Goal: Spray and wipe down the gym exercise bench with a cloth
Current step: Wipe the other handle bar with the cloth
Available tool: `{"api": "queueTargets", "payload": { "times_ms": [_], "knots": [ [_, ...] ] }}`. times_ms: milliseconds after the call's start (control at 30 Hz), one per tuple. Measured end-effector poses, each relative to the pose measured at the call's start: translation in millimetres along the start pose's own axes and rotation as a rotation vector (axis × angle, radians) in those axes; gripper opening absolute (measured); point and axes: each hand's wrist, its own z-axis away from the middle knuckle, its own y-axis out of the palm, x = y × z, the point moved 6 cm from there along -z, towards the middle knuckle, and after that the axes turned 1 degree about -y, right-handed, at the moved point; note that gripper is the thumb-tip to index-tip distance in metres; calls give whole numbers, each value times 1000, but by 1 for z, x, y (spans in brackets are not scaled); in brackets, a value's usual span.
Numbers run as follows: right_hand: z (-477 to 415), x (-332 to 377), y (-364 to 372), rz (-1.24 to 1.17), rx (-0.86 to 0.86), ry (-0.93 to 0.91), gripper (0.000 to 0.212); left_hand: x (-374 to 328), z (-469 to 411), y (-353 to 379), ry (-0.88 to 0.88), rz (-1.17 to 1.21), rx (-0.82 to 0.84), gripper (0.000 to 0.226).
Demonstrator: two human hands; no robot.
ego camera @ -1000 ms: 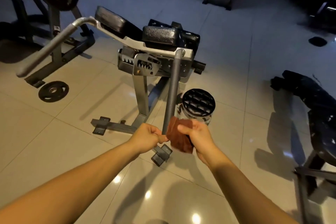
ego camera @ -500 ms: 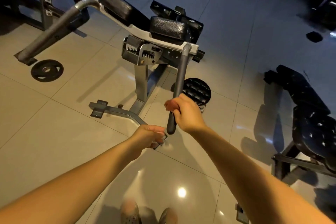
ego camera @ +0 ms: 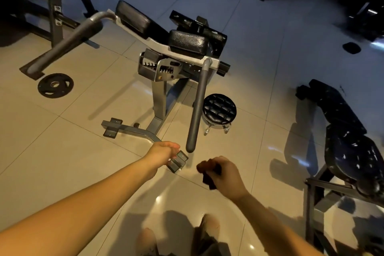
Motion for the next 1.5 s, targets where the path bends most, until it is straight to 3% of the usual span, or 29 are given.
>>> {"api": "queueTargets", "payload": {
  "times_ms": [133,300,400,533,667,833,933,1033,1133,1200,1267,1333,1433,1500],
  "knots": [
    [-16,7,-56,-259,-17,66,13,-19,19,12,50,-35,-112,24],
    [-44,0,-104,-512,136,158,27,-71,46,52,224,-20,-175,19],
    [-55,-1,-134,-518,249,121,31,-99,58,97,300,-89,-113,12],
    [-73,1,-173,-493,343,25,40,-135,62,158,327,-174,9,41],
    [-87,9,-210,-512,407,-27,43,-167,64,178,401,-134,-64,17],
    [-110,17,-251,-617,371,-62,33,-191,62,177,448,-31,-127,16],
    [-132,21,-271,-702,328,-68,30,-202,56,175,462,98,-109,34],
    [-154,31,-285,-726,323,-85,29,-216,42,175,466,203,-101,26],
    [-180,46,-299,-513,148,-208,24,-235,27,171,464,313,-111,22],
    [-192,60,-311,-213,-78,-415,25,-244,13,166,421,404,-162,24],
    [-197,76,-315,-46,-151,-668,22,-254,0,163,371,480,-196,27],
    [-205,85,-308,55,-34,-770,28,-265,-13,161,312,556,-214,29],
    [-238,84,-296,155,171,-691,59,-287,-36,158,245,631,-234,29],
    [-256,85,-293,131,210,-668,65,-303,-50,157,215,652,-231,27]
  ]
}}
